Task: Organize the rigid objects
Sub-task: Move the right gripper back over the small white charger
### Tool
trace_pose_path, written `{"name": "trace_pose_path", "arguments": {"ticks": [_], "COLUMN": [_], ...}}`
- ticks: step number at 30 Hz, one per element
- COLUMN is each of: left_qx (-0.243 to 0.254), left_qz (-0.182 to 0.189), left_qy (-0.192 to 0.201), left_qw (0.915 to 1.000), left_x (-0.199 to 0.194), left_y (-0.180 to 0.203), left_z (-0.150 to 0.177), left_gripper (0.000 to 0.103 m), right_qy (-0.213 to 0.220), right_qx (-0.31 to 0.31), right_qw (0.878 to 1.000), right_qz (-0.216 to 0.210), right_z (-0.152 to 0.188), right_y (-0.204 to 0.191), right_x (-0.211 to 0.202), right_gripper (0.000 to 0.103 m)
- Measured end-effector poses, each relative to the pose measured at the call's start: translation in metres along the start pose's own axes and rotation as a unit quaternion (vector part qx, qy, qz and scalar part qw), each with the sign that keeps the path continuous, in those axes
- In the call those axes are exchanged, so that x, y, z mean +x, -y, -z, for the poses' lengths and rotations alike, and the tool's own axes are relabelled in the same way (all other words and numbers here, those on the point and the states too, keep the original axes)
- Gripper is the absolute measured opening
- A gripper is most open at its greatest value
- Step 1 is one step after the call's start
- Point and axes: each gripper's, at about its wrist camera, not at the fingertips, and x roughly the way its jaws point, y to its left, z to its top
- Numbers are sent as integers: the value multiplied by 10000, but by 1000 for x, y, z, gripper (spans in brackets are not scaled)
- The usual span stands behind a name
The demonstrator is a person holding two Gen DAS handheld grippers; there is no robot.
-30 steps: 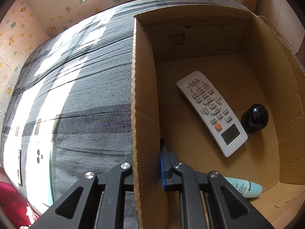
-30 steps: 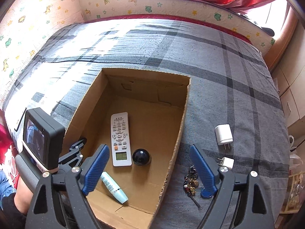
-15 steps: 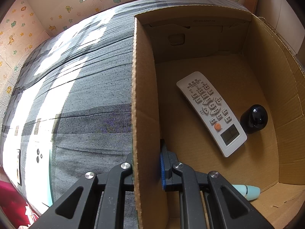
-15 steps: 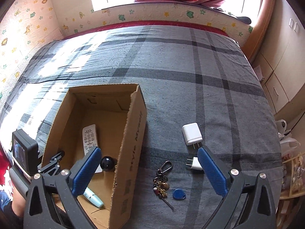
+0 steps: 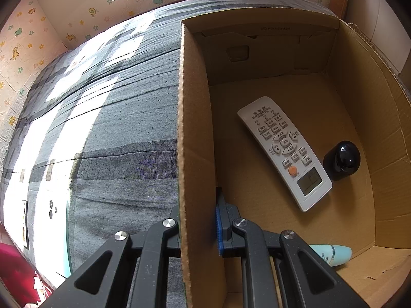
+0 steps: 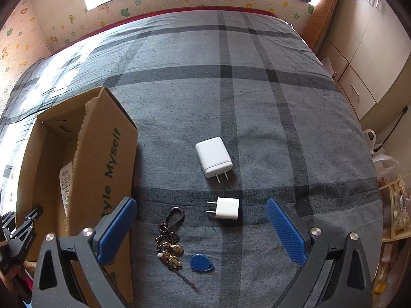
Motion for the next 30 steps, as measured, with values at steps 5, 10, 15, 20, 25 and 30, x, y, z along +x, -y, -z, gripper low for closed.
{"name": "trace_pose_path", "arguments": {"ticks": [5,10,15,20,25,30], "left_qx": [8,15,23,3,19,47], "left_qz": [17,21,6,22,-2,-35], "left_qy": [-11,-11,-5,-2,6,13], "left_qw": [10000,10000,10000,10000,10000,10000], "left_x": [0,1,1,1,0,0], "left_y": [0,-1,0,0,1,2], "left_z": [-1,-1,-1,0,0,1], "left_gripper": [14,14,14,14,14,14], "right_qy": [-132,-296,-408,-409,-349,-382], "right_qx": [139,208,273,214,226,340], "right_qw": [9998,9993,9987,9987,9985,9984], "right_qz": [104,120,155,219,350,219], "right_z": [1,3,9,16,22,21], "right_y": [15,25,33,37,42,49], "right_x": [24,46,65,78,86,92], "right_gripper": [103,103,103,103,103,101]}}
